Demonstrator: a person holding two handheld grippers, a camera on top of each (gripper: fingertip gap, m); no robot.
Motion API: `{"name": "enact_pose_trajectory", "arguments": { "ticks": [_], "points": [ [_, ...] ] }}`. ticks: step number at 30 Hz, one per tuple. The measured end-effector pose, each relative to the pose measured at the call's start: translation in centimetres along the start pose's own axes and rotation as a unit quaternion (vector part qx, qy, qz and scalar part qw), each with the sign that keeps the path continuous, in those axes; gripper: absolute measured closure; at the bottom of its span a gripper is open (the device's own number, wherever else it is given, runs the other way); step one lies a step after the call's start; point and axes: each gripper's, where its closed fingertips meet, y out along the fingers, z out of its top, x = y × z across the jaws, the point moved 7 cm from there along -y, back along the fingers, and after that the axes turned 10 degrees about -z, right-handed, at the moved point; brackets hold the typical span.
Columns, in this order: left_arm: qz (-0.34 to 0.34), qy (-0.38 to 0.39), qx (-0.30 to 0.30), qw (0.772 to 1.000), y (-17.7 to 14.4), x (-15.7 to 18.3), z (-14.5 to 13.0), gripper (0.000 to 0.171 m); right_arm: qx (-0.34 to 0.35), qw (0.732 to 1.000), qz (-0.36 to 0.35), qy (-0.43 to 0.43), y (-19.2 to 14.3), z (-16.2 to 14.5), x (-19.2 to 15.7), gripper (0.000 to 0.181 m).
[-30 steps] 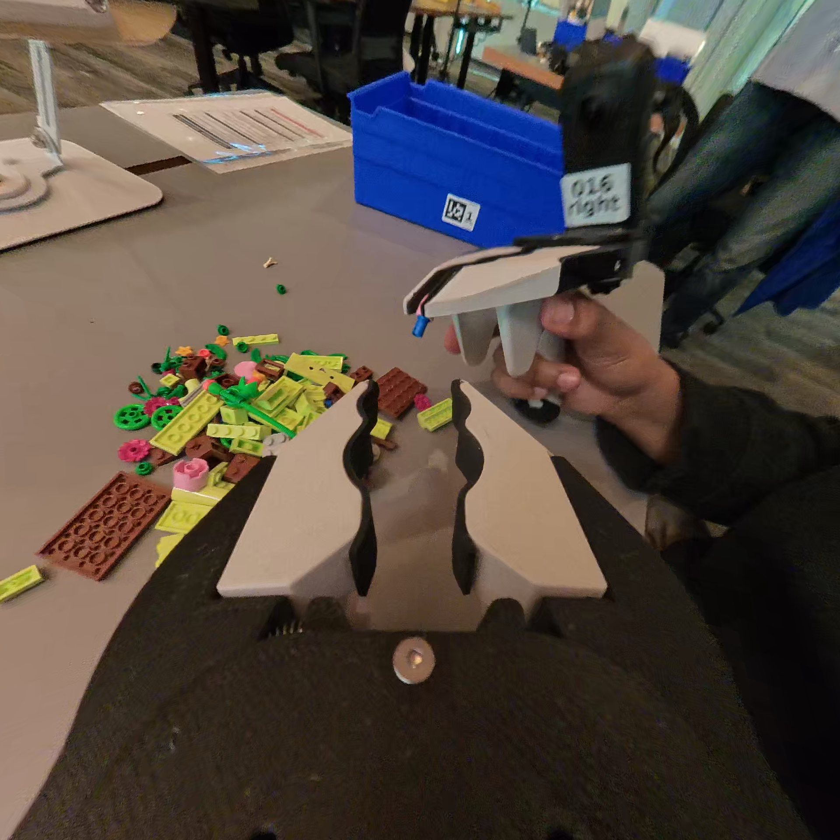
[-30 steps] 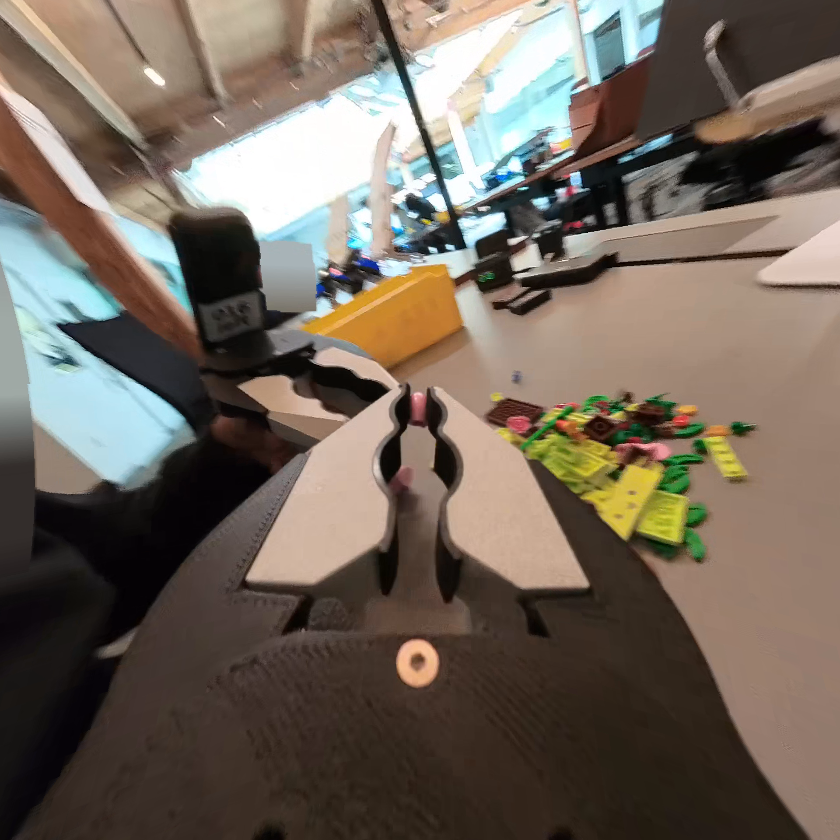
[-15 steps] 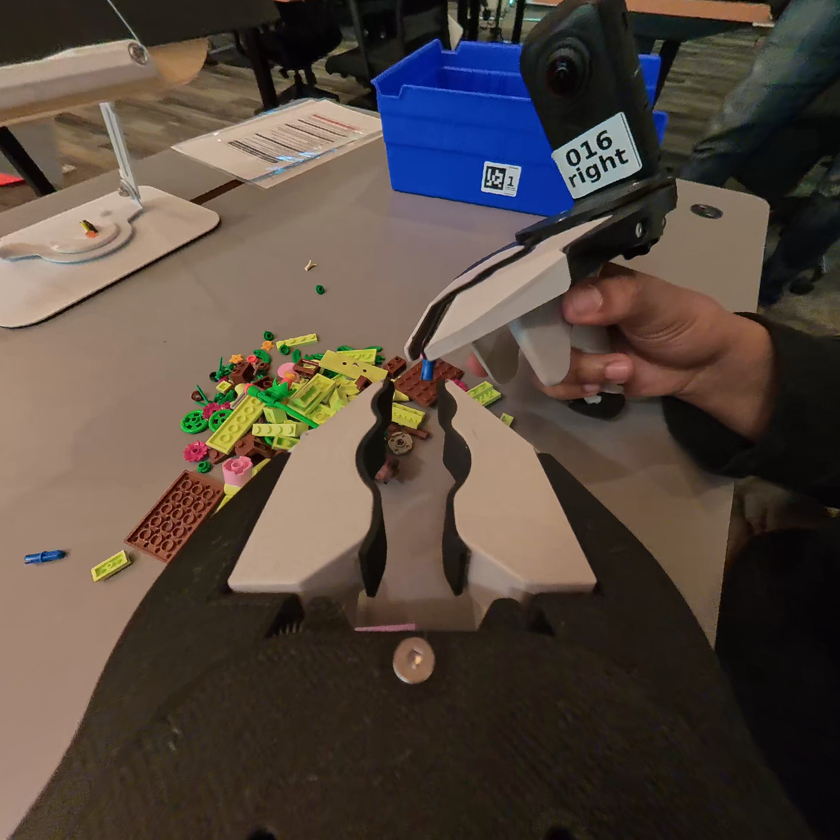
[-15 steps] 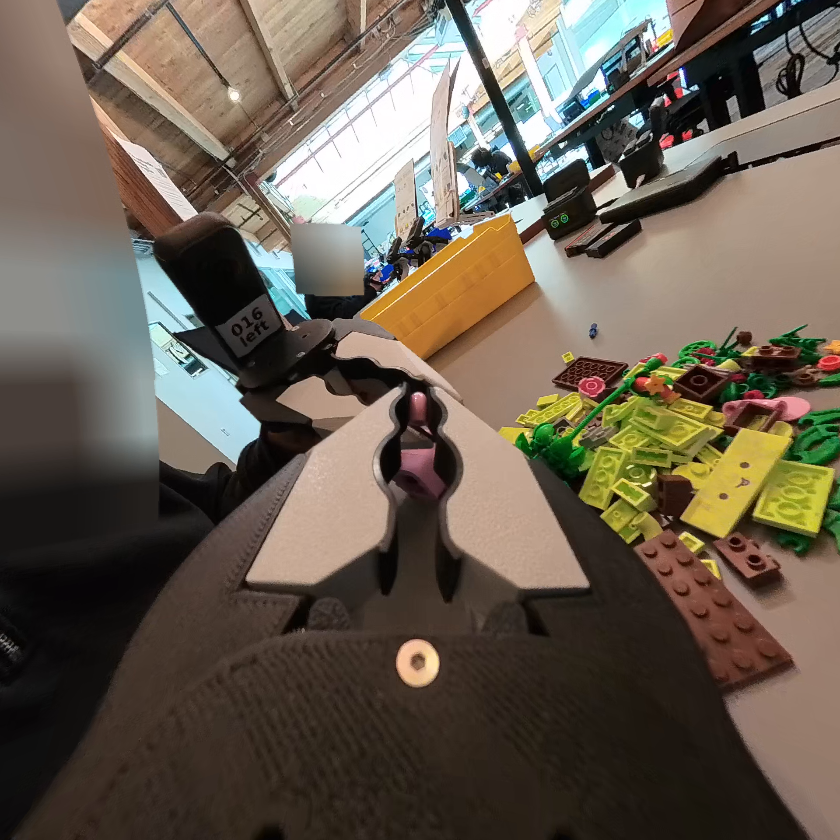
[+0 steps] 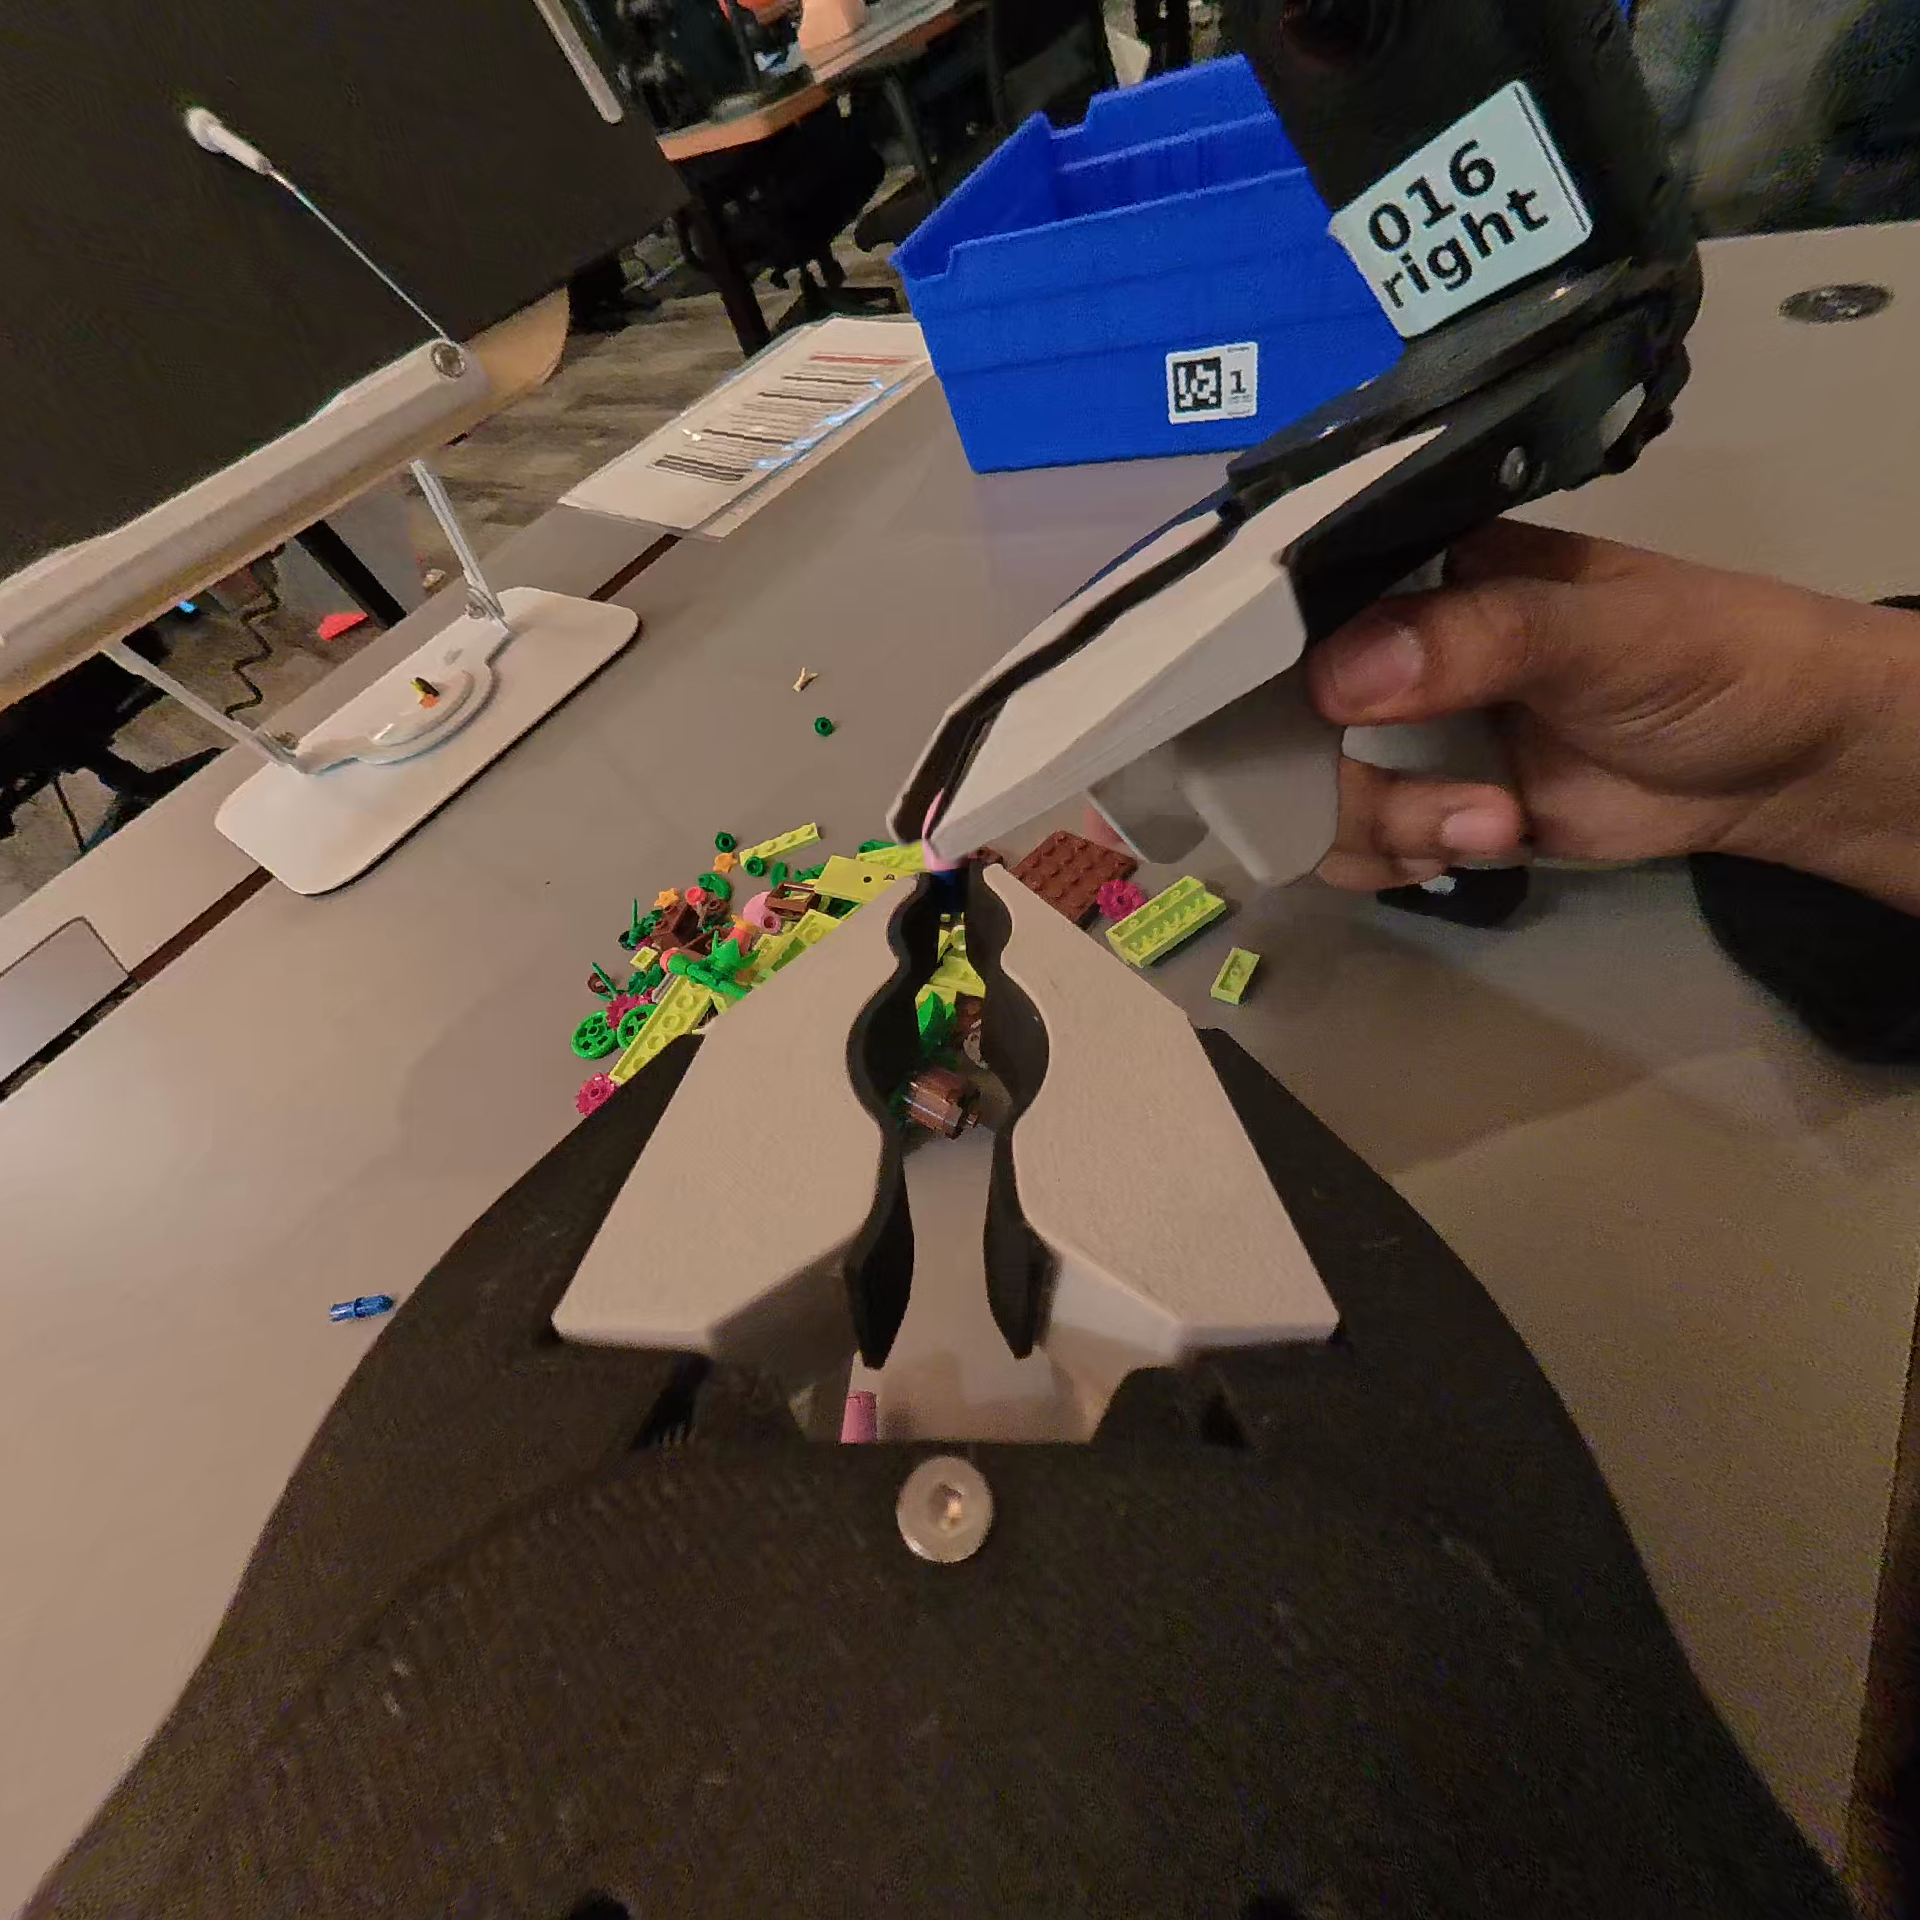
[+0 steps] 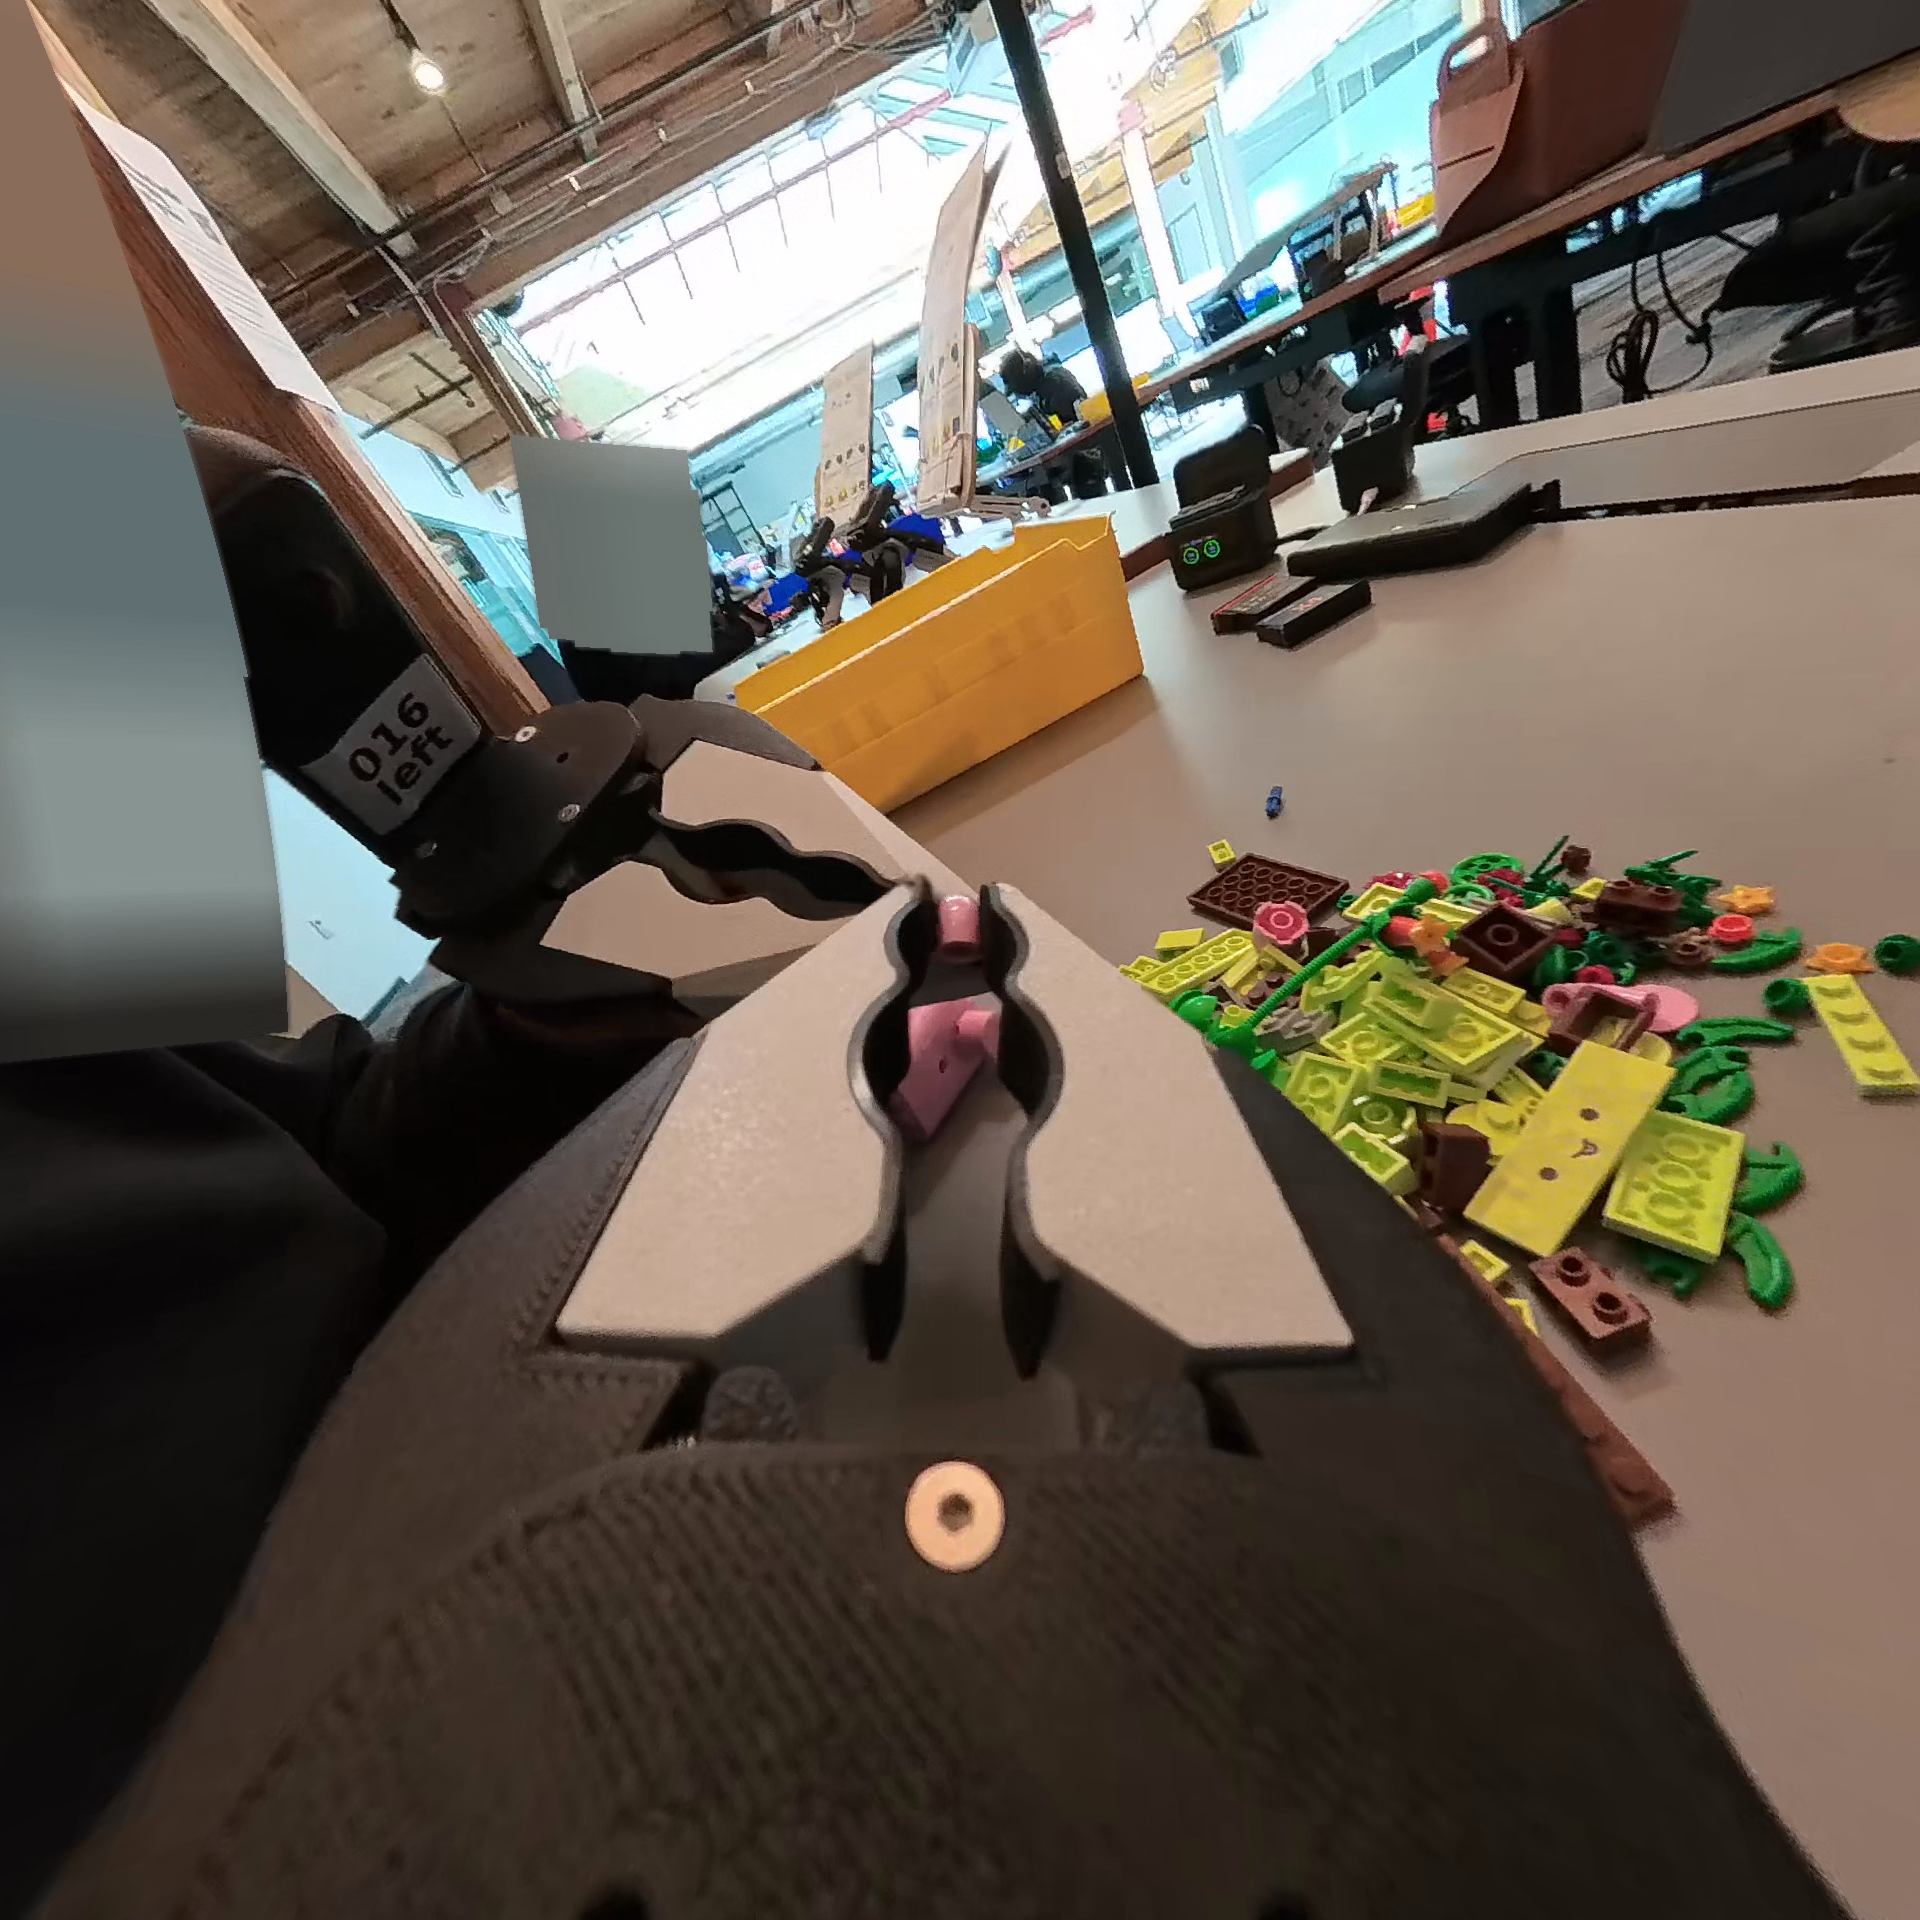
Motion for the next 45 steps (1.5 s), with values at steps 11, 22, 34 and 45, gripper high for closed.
{"name": "enact_pose_trajectory", "arguments": {
  "ticks": [11,22,34,45],
  "points": [
    [0.013,0.02,-0.017,1.0,-0.3,0.0,-0.2,0.17,-0.013,1.0,0.01,0.014,0.0,-0.4,0.2,0.167],
    [0.002,0.017,-0.013,1.0,-0.2,0.2,-0.4,0.171,-0.029,0.998,0.026,0.046,-0.1,-0.6,0.4,0.177],
    [-0.005,0.007,-0.024,1.0,-0.2,0.0,-0.6,0.171,-0.041,0.998,0.018,0.032,0.1,-0.9,0.4,0.177],
    [-0.078,-0.092,0.004,0.993,-0.5,0.2,-0.1,0.171,-0.044,0.995,0.053,0.071,-0.5,-0.8,0.2,0.177]
  ]
}}
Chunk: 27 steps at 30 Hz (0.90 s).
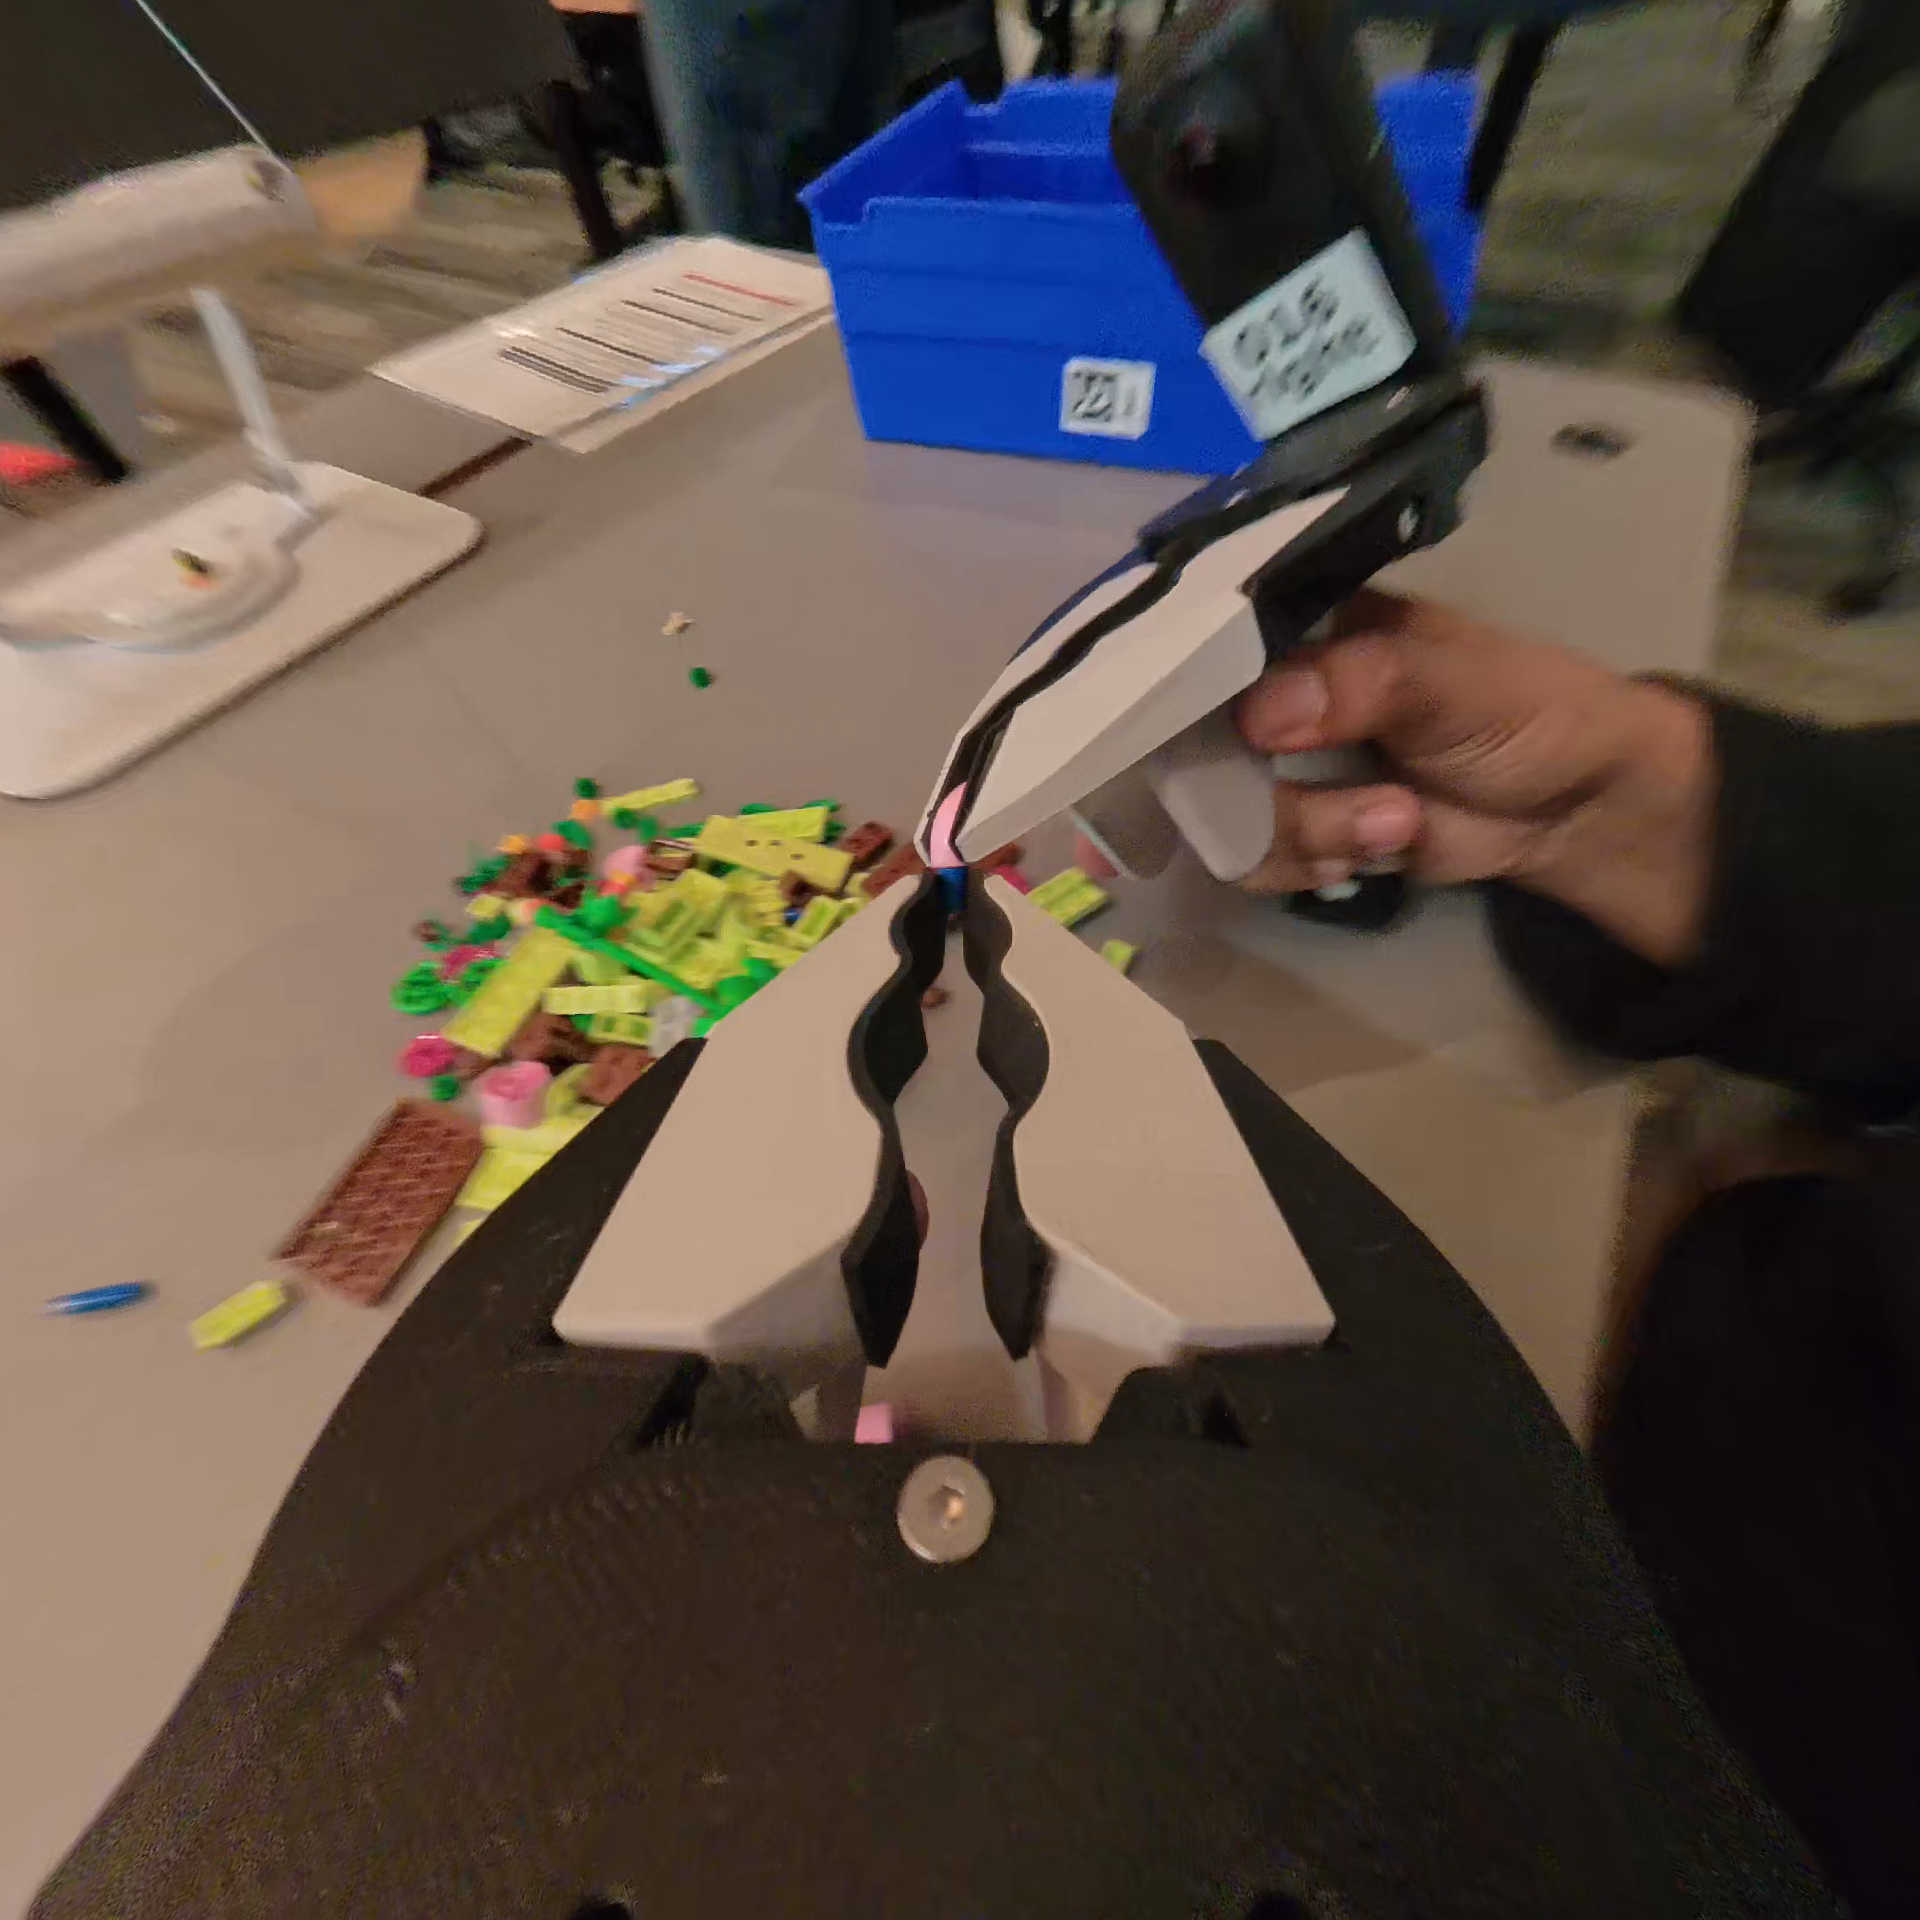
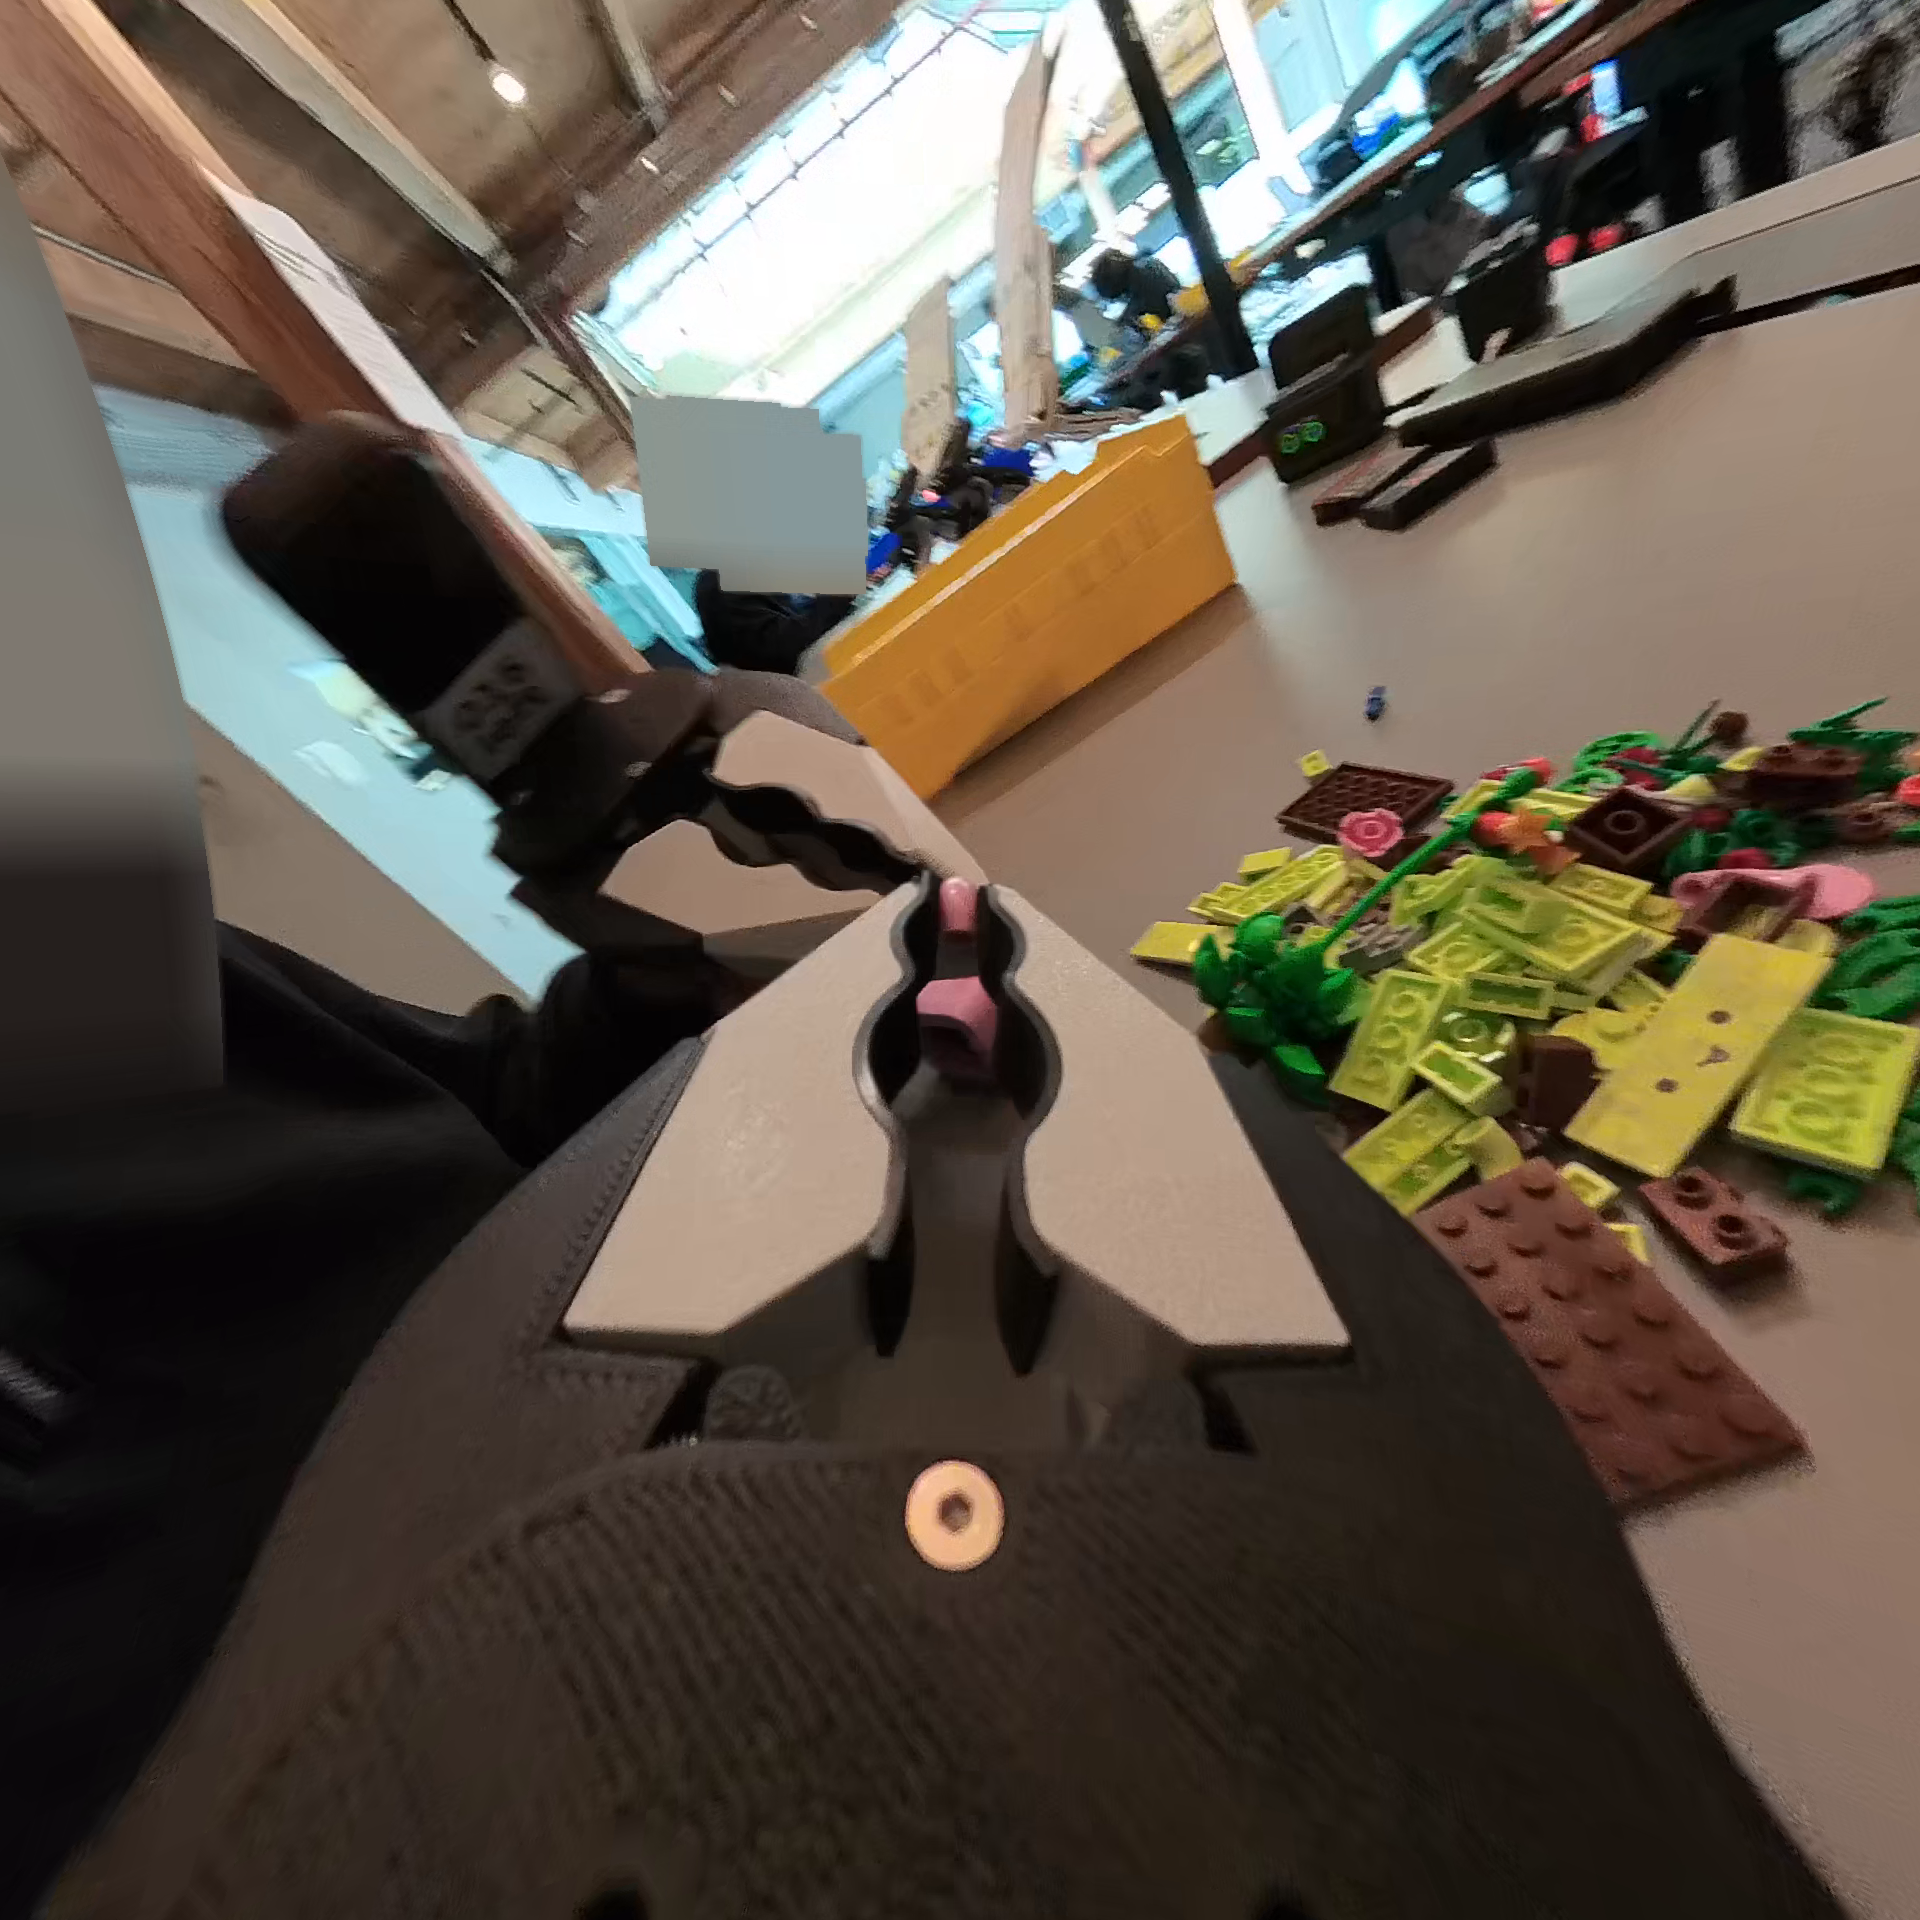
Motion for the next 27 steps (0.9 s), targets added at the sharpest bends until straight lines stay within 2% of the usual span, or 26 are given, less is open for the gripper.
{"name": "enact_pose_trajectory", "arguments": {
  "ticks": [4,7,8,11,13,14,15,16,17,20,22,23,25,27],
  "points": [
    [-0.1,-0.103,0.048,0.988,-0.6,0.1,0.5,0.171,0.007,0.998,0.054,0.021,-0.5,0.2,-0.6,0.177],
    [-0.217,-0.208,0.113,0.947,-1.1,0.5,1.2,0.171,0.028,0.989,0.136,0.052,-1.1,0.6,-1.5,0.178],
    [-0.256,-0.24,0.134,0.927,-1.1,0.6,1.3,0.171,0.034,0.985,0.157,0.061,-1.2,0.7,-1.7,0.178],
    [-0.382,-0.347,0.189,0.835,-0.8,0.6,1.3,0.17,0.053,0.973,0.211,0.082,-1.5,1.0,-2.2,0.178],
    [-0.429,-0.4,0.218,0.78,-0.4,0.6,1.1,0.17,0.064,0.968,0.226,0.089,-1.6,1.2,-2.3,0.178],
    [-0.443,-0.415,0.228,0.762,-0.2,0.8,1.1,0.17,0.069,0.968,0.227,0.085,-1.7,1.3,-2.4,0.178],
    [-0.435,-0.423,0.233,0.76,0.0,0.7,1.0,0.17,0.073,0.97,0.22,0.08,-1.8,1.4,-2.3,0.177],
    [-0.42,-0.418,0.232,0.771,0.1,0.5,1.0,0.17,0.076,0.973,0.206,0.074,-1.9,1.4,-2.1,0.178],
    [-0.394,-0.405,0.228,0.793,0.1,0.3,1.0,0.17,0.079,0.976,0.189,0.069,-1.9,1.4,-2.0,0.178],
    [-0.267,-0.294,0.176,0.901,-0.4,0.2,1.4,0.17,0.081,0.983,0.149,0.071,-1.7,1.3,-1.3,0.178],
    [-0.179,-0.208,0.131,0.953,-0.6,0.4,1.6,0.17,0.079,0.983,0.142,0.088,-1.5,1.2,-0.9,0.179],
    [-0.145,-0.177,0.115,0.967,-0.6,0.4,1.7,0.169,0.076,0.982,0.139,0.099,-1.4,1.1,-0.7,0.179],
    [-0.103,-0.136,0.089,0.981,-0.4,0.4,1.4,0.17,0.072,0.982,0.13,0.119,-1.2,0.9,-0.2,0.179],
    [-0.042,-0.065,0.045,0.996,0.0,0.4,1.0,0.169,0.065,0.982,0.112,0.141,-0.9,0.5,0.4,0.179]
  ]
}}
